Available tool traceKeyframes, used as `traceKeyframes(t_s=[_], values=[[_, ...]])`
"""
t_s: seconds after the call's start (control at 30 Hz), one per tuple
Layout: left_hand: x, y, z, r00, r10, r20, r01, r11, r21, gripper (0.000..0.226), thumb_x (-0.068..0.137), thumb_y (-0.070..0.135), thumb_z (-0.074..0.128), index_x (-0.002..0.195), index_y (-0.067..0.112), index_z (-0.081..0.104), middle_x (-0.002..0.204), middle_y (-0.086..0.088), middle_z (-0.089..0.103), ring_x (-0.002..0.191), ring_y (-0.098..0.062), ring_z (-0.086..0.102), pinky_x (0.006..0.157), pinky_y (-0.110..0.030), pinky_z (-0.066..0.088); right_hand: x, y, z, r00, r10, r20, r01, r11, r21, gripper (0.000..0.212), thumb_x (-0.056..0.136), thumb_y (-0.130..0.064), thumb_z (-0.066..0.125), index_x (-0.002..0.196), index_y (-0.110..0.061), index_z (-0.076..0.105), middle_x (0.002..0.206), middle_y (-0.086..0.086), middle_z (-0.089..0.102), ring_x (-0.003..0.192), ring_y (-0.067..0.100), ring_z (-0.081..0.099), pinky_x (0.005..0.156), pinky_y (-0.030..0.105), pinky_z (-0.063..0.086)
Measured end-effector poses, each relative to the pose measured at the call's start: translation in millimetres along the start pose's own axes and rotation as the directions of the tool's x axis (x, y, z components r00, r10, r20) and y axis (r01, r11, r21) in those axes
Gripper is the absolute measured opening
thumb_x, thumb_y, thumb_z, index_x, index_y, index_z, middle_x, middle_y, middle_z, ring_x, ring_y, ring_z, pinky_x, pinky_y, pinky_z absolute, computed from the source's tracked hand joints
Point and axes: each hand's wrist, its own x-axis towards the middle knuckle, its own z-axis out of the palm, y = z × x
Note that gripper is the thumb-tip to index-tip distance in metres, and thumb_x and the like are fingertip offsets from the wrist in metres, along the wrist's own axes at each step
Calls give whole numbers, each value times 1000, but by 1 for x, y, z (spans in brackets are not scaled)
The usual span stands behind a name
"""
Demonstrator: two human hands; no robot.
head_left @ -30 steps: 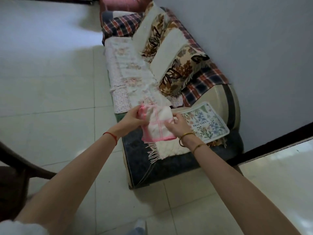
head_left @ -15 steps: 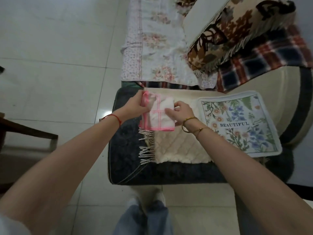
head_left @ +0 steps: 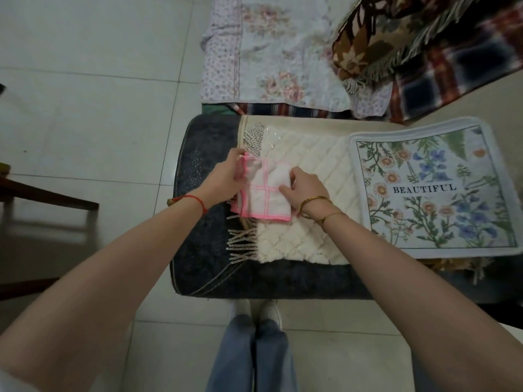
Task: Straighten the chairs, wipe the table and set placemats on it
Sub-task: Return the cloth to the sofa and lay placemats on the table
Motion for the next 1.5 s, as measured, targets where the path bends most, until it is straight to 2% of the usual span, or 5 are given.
traceKeyframes(t_s=[0.27, 0.6, 0.8, 1.33, 1.5], values=[[-8, 12, -11, 985, 52, -164, -42, 997, 67, 50, 89, 13, 66, 136, 14, 50, 126, -13, 50, 111, -28, 51, 98, -43, 47, -13, 9, -36, 996, 43, -80, -46, 998, -41, 22, 92, -36, 57, 99, -15, 63, 97, 6, 67, 88, 25, 61, 67, 30, 44], [21, 175, 19, 995, 99, 23, -96, 990, -100, 28, 96, 21, 57, 122, 14, 64, 108, -6, 69, 94, -23, 65, 69, -26, 46, -43, 101, -168, 945, 170, -279, -167, 985, 34, 23, 91, -35, 61, 85, -13, 66, 86, 6, 66, 82, 24, 61, 74, 37, 53], [46, 222, 79, 989, -79, 124, 94, 988, -121, 40, 96, 23, 56, 133, 10, 53, 116, -13, 67, 100, -28, 66, 88, -41, 57, -55, 187, -208, 921, 223, -318, -231, 973, 15, 17, 91, -29, 62, 82, -15, 57, 95, 14, 66, 90, 32, 61, 77, 36, 49], [74, 249, 182, 876, -482, -14, 476, 870, -129, 77, 94, 20, 62, 149, -4, 14, 147, -23, 40, 128, -36, 50, 86, -31, 45, -39, 303, -203, 922, 73, -380, -219, 908, -356, 26, 97, -13, 51, 120, -3, 48, 116, 20, 53, 100, 34, 54, 71, 39, 39], [65, 241, 185, 875, -484, -5, 464, 842, -275, 41, 92, 13, 65, 128, 1, 48, 121, -10, 62, 100, -23, 61, 57, -20, 46, -45, 307, -195, 893, 37, -448, -259, 857, -445, 25, 98, -15, 52, 120, -3, 47, 112, 19, 57, 93, 33, 59, 64, 36, 35]])
